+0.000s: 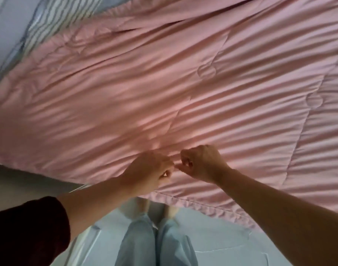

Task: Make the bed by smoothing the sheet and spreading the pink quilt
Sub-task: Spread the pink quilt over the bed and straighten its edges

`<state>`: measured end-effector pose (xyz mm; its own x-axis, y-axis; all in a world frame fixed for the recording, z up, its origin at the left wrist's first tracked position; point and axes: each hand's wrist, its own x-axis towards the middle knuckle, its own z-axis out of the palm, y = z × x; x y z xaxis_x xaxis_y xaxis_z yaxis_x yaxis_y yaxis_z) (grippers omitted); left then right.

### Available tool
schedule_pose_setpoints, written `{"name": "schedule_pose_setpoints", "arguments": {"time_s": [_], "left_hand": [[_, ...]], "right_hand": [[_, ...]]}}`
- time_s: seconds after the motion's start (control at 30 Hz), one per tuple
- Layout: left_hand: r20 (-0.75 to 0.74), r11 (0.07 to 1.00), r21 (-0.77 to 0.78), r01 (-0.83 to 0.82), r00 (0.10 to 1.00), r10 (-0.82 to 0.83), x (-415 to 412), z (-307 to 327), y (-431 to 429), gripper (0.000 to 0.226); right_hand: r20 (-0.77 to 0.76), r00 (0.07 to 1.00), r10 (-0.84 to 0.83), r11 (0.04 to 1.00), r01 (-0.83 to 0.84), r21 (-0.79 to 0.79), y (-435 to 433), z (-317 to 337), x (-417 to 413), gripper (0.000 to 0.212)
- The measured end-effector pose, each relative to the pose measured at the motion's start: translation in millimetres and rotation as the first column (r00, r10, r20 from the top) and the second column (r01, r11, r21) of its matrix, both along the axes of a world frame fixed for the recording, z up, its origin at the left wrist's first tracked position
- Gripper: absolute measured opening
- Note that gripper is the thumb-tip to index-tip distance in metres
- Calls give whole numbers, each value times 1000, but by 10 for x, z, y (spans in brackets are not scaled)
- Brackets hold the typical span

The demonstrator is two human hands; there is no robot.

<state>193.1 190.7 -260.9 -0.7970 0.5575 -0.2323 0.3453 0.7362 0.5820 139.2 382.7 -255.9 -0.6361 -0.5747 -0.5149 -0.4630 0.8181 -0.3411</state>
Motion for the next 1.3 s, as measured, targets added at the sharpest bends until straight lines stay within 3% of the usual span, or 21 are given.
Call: {"name": "schedule_pose_setpoints", "arguments": {"time_s": [0.1, 0.17, 0.27, 0.33, 0.37, 0.43, 0.5, 0.6, 0.67, 0.77, 0.83, 0.9, 1.0, 1.1, 1.3], "left_hand": [[41, 982, -46, 183, 983, -181, 287, -150, 15, 44], [-12, 946, -150, 288, 956, -294, 346, -237, -5, 55], [-192, 939, -158, 304, 924, -331, 356, -283, 35, 18], [-214, 935, -157, 317, 914, -346, 337, -283, 66, 12], [-184, 920, -174, 352, 906, -381, 335, -281, 81, 10], [-67, 884, -223, 410, 898, -434, 327, -260, 120, 6], [218, 886, -207, 414, 903, -370, 338, -253, 152, 11], [419, 900, -122, 419, 844, -336, 190, -244, 183, 11], [469, 934, -113, 338, 847, -250, -43, -209, 160, 8], [261, 991, -129, 45, 965, -10, -462, -195, -36, 9], [139, 978, -94, -186, 970, 198, -747, -185, -312, 18], [59, 947, -152, -284, 953, 296, -1015, -211, -581, 31], [17, 875, -244, -417, 901, 434, -1400, -242, -1033, 39], [-4, 813, -274, -513, 846, 533, -1740, -255, -1418, 33], [-181, 628, -104, -771, 636, 751, -2482, -94, -1857, 23]], "right_hand": [[95, 982, 163, 981, -171, 93, 209, 17, 352, 43], [94, 980, 175, 976, -185, 111, 295, -31, 531, 44], [35, 981, 191, 969, -194, 152, 276, -129, 704, 37], [9, 979, 201, 963, -199, 182, 192, -117, 744, 27], [-42, 979, 200, 966, -190, 178, 154, -120, 744, 24], [60, 991, 118, 985, -125, 122, 131, -89, 692, 15], [370, 926, 70, 983, -127, 132, 172, -39, 626, 15], [508, 860, 51, 985, -128, 118, 148, -5, 504, 18], [542, 841, -9, 997, -36, 73, 25, -11, 350, 20], [334, 933, -133, 989, 144, -8, -229, -58, -37, 20], [203, 950, -236, 965, 254, -67, -433, -67, -373, 15], [151, 931, -331, 933, 347, -94, -590, -78, -680, 11], [158, 896, -416, 893, 435, -117, -831, -120, -1180, 20], [87, 909, -407, 907, 414, -78, -1014, -114, -1610, 37], [-137, 902, -410, 911, 397, -110, -1392, -33, -2345, 40]]}}
